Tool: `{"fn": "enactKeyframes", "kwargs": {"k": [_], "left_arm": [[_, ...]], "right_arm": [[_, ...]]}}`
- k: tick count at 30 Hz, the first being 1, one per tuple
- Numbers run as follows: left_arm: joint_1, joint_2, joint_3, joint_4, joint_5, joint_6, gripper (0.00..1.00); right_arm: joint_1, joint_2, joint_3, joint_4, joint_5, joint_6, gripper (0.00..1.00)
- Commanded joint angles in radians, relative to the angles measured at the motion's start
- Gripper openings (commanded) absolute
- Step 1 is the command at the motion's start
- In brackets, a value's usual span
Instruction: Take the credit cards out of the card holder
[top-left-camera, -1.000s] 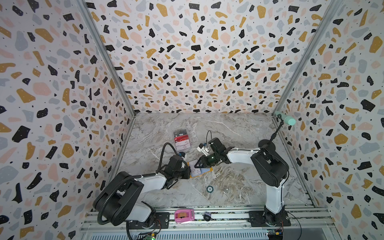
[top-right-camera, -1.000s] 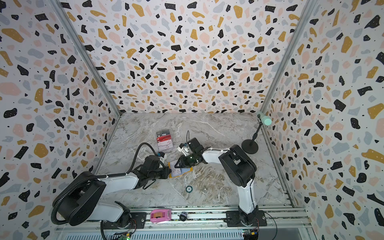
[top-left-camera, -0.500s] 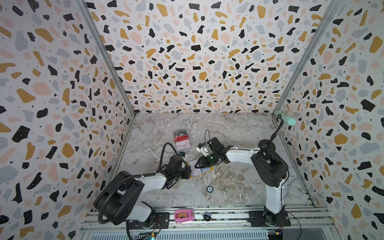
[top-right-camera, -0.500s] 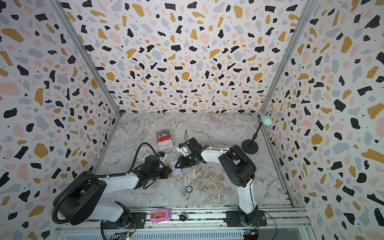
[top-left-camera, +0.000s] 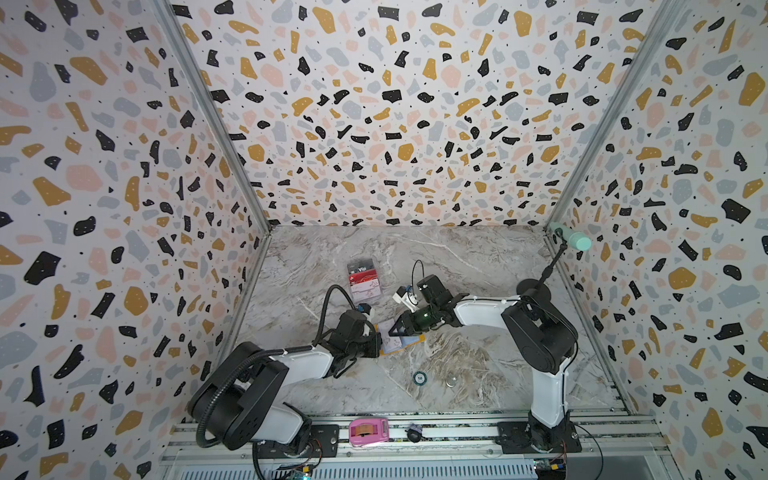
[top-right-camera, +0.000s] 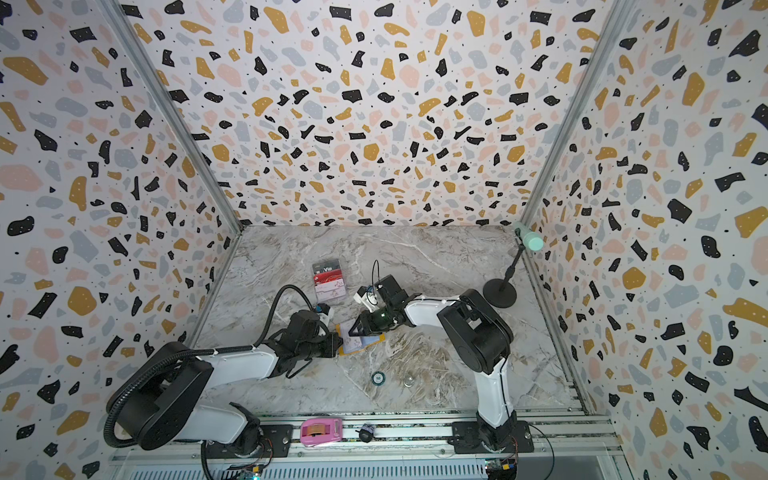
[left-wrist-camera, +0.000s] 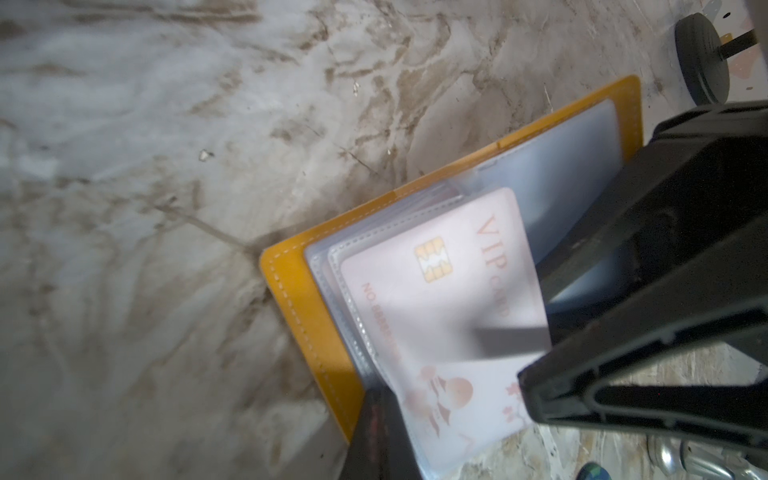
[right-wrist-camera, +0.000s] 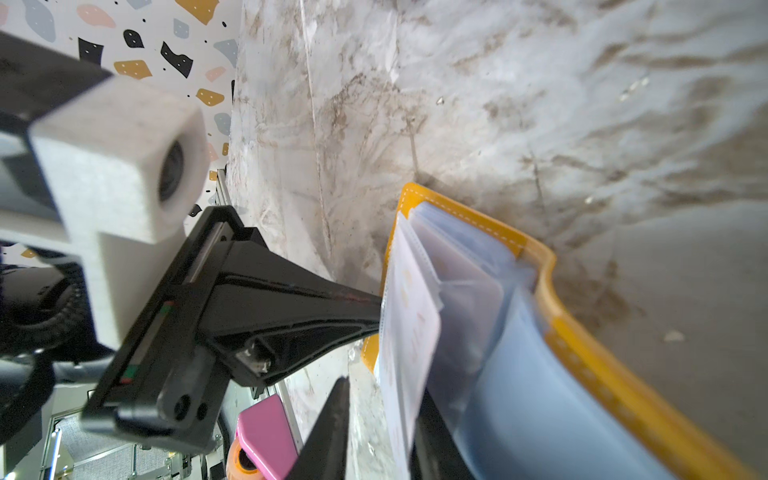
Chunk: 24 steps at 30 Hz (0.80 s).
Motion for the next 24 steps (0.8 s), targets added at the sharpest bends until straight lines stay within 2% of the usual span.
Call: {"fn": "enactKeyframes", "kwargs": {"k": [1,6,11,16,24], "left_arm": [[-0.005,0.035,-0.008,-0.089,-0.005,0.015,0.00],[-0.005,0.037,-0.010,-0.089,-0.007,0.017,0.00],[-0.005,0.041,-0.006,-0.090,-0.007,0.016,0.00],[-0.005,0.045,-0.007,-0.089,-0.007,0.018,0.00],[-0.005,0.042,-0.007,-0.092,-0.008,0.017,0.00]], "right_arm": [[0.026,0.013,0.009,-0.004,-0.043,-0.029,0.27],[0.026,0.011,0.036,-0.082,0.023,-0.074,0.29],[0.026,0.002,0.041,-0.098,0.032,-0.086,0.29],[0.017,-0.005,0.002,0.002,-0.065,-0.050,0.24],[-0.002,-0.007,-0.037,0.094,-0.135,-0.010,0.21]]}}
